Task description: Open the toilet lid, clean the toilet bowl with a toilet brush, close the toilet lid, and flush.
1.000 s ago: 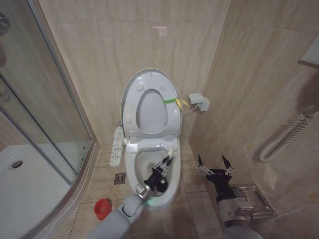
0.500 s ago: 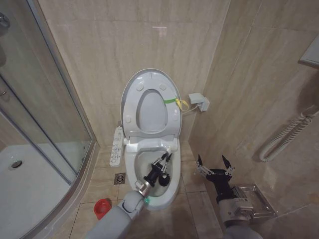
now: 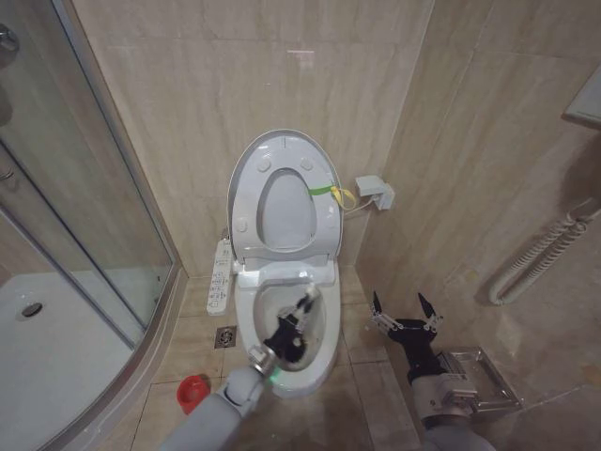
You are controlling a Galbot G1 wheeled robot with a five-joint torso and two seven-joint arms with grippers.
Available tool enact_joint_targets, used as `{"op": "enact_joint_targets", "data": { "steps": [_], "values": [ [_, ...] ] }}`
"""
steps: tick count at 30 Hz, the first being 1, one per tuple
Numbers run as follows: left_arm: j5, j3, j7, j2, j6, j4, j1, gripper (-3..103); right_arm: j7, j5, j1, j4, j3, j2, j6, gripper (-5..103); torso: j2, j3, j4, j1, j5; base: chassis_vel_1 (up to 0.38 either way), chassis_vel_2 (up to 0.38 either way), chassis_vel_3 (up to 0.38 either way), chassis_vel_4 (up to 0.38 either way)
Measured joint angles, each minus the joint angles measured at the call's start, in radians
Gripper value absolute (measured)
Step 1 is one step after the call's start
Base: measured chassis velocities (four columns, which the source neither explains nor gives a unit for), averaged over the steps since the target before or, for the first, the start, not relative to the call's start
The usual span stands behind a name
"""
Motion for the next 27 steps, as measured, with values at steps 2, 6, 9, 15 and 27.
{"op": "enact_joint_targets", "data": {
  "steps": [2,6,9,15,27],
  "values": [
    [-0.012,-0.009,0.004,0.001,-0.009,0.036,-0.012,18,0.000,0.000,0.000,0.000,0.000,0.000,0.000,100,0.000,0.000,0.0002,0.000,0.0000,0.000,0.000,0.000,0.000],
    [-0.016,-0.019,0.002,0.008,-0.011,0.011,-0.013,18,0.000,0.000,0.000,0.000,0.000,0.000,0.000,100,0.000,0.000,0.0002,0.000,0.0003,0.000,0.000,0.000,0.000],
    [-0.015,-0.008,-0.006,0.011,-0.001,-0.067,0.002,18,0.000,0.000,0.000,0.000,0.000,0.000,0.000,100,0.000,0.000,0.0000,0.000,0.0001,0.000,0.000,0.000,0.000],
    [0.006,0.030,-0.037,0.014,0.035,-0.181,0.023,18,0.000,0.000,0.000,0.000,0.000,0.000,0.000,100,0.000,0.000,-0.0001,0.000,0.0001,0.000,0.000,0.000,0.000],
    [0.026,0.016,-0.025,-0.002,0.018,-0.058,0.016,18,0.000,0.000,0.000,0.000,0.000,0.000,0.000,100,0.000,0.000,0.0001,0.000,0.0000,0.000,0.000,0.000,0.000]
  ]
}}
